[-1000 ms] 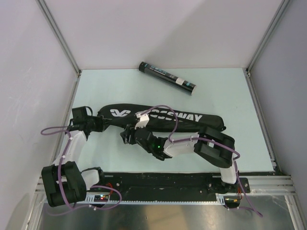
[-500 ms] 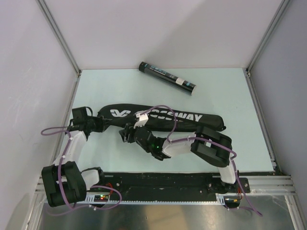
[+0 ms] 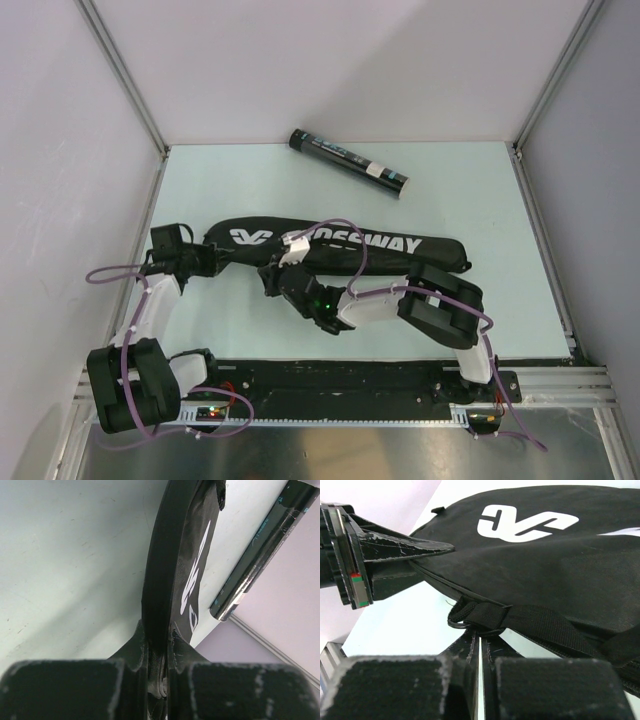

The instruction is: Pack up the badminton gear

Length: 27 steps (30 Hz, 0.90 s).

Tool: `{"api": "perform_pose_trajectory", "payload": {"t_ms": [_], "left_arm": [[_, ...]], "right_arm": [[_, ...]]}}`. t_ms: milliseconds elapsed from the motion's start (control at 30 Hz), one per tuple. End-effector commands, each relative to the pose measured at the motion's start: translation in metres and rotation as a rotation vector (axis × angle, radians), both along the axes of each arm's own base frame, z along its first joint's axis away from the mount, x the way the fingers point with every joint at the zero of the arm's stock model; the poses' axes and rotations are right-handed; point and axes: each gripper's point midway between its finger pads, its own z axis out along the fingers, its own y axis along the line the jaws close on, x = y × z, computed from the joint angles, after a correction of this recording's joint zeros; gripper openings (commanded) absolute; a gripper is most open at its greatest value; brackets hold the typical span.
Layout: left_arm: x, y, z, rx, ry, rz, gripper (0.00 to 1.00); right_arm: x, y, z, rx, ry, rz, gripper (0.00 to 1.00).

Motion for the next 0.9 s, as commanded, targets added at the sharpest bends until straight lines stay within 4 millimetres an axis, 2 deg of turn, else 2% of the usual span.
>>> {"api": "perform_pose_trajectory", "payload": {"t_ms": [0,167,267,467,700,867], "left_arm": [[-0.014,-0.006,-0.003,-0.051,0.062,0.014,0.0],[-0.012,-0.002,0.002,-0.027,0.047,0.022,0.0],[-0.011,-0.001,0.005,-0.02,0.041,0.023,0.0],[-0.01,0.002,0.011,-0.002,0.031,0.029,0.0],[-0.006,0.009,0.023,0.043,0.003,0.042,0.0],[-0.005,0.012,0.031,0.064,-0.018,0.05,0.0]], "right_arm": [[0.006,-0.024,0.006,-0.02,0.002,-0.064,0.0],[-0.001,-0.049,-0.006,-0.063,0.019,-0.046,0.0],[-0.002,-0.062,-0.005,-0.088,0.013,-0.045,0.0],[0.001,-0.102,-0.016,-0.139,0.075,-0.132,0.0],[0.005,-0.174,-0.041,-0.256,0.16,-0.3,0.0],[0.009,-0.241,-0.05,-0.301,0.231,-0.478,0.0]]}}
